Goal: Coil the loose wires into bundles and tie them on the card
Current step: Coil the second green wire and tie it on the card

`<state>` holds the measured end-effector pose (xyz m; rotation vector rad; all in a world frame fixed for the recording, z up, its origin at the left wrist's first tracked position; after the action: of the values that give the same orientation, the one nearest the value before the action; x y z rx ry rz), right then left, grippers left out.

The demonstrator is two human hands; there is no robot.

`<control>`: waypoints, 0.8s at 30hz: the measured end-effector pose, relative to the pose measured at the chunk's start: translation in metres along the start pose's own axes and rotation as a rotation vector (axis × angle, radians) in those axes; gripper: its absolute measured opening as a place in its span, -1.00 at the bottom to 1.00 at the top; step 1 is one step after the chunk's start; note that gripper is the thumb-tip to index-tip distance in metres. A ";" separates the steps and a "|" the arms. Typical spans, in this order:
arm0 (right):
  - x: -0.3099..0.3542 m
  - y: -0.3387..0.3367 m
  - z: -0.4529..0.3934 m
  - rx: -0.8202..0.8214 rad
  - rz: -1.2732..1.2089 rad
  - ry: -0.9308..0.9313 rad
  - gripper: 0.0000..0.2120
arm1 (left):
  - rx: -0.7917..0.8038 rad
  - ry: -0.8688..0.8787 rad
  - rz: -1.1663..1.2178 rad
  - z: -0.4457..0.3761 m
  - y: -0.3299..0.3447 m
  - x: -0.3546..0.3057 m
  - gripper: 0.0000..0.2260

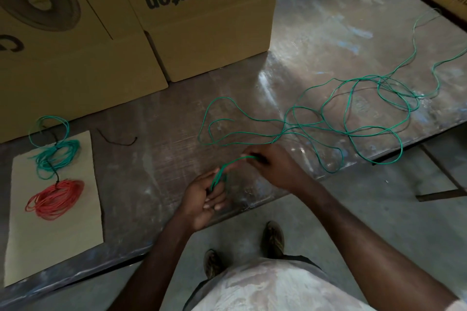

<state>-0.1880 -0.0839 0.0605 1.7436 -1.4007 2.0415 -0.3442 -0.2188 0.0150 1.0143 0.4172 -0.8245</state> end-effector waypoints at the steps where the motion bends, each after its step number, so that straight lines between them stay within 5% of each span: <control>1: -0.005 -0.006 -0.004 -0.074 -0.023 0.037 -0.78 | 0.045 -0.031 -0.003 0.007 0.004 -0.002 -0.57; 7: -0.006 0.008 -0.014 -0.040 -0.094 0.068 -0.81 | 0.363 0.037 0.207 0.032 0.053 -0.020 -0.54; 15: 0.030 0.070 0.006 0.161 -0.069 -0.051 -0.72 | 0.000 0.571 0.157 0.020 0.067 -0.109 -0.57; 19: 0.046 0.079 0.024 0.341 -0.013 -0.065 -0.65 | -0.215 0.739 -0.274 0.005 0.048 -0.143 -0.61; 24: 0.067 0.059 0.019 0.388 0.049 -0.139 -0.68 | -0.454 0.694 -1.118 -0.012 0.011 -0.113 -0.70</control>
<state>-0.2323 -0.1611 0.0811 2.0499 -1.1450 2.3886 -0.4071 -0.1588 0.0898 0.5485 1.7823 -1.2467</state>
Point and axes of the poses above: each hand's wrist, its own z-axis away from the middle knuckle, its own y-axis out of the palm, x = y × z, the point moved 3 cm from there along -z, towards the middle knuckle, and after that the axes turned 6 degrees about -z, right-handed, at the moved point
